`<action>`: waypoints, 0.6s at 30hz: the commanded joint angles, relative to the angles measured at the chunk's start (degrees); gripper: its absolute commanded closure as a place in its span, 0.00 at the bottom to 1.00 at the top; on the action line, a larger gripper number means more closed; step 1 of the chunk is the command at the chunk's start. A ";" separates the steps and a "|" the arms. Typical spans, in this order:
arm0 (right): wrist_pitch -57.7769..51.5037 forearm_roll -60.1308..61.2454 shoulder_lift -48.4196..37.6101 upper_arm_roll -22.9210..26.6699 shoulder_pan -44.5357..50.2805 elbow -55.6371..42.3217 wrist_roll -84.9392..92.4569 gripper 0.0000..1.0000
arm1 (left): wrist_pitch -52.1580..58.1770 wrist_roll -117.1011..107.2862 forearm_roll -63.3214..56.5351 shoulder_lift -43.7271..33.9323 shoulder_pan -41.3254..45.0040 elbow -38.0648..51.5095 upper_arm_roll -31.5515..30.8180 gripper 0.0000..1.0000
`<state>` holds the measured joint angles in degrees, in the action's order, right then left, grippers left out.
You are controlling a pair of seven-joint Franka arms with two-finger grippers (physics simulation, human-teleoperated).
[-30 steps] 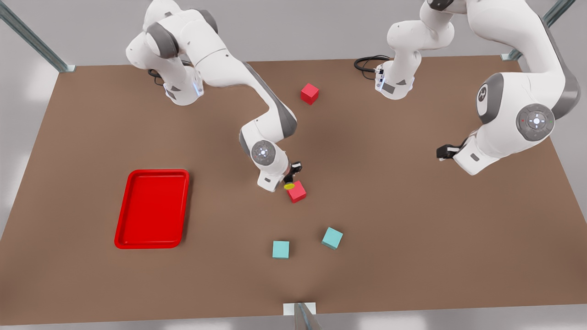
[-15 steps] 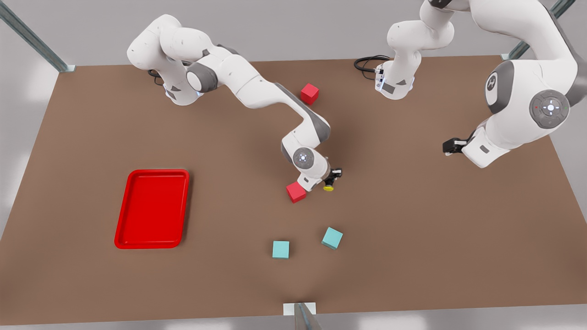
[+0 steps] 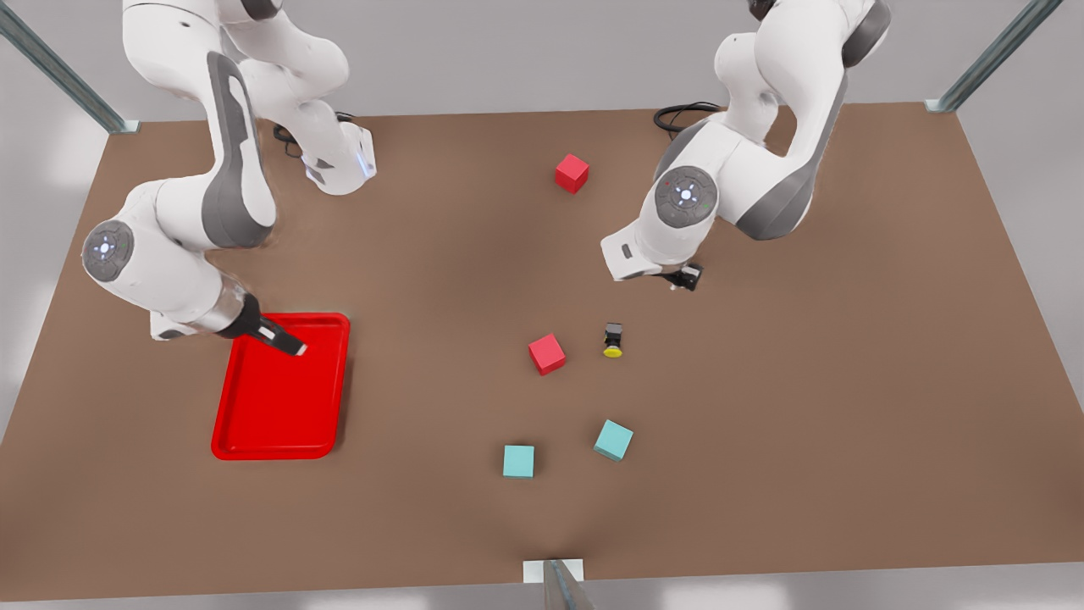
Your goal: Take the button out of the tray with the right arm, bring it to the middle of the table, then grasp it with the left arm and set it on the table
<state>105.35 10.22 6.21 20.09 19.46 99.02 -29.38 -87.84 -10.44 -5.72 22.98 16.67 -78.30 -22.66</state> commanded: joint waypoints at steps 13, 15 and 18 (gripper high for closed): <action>-23.52 -13.12 -3.22 -27.74 -25.78 -13.24 28.86 0.00 | -31.69 -43.70 -16.60 12.44 -0.41 -13.02 -0.10 0.00; -24.40 -14.88 -3.40 -28.00 -26.57 -13.94 28.41 0.00 | -37.58 -40.81 -19.41 10.69 -0.67 -18.55 -0.45 0.00; -24.58 -14.70 -3.05 -28.09 -25.78 -14.64 27.89 0.00 | -40.30 -38.08 -19.32 11.56 -3.91 -20.84 -3.70 0.00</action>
<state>82.07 -3.64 3.19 -7.92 -3.87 84.52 -9.88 -119.64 -36.76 -23.69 34.45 13.15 -98.71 -25.80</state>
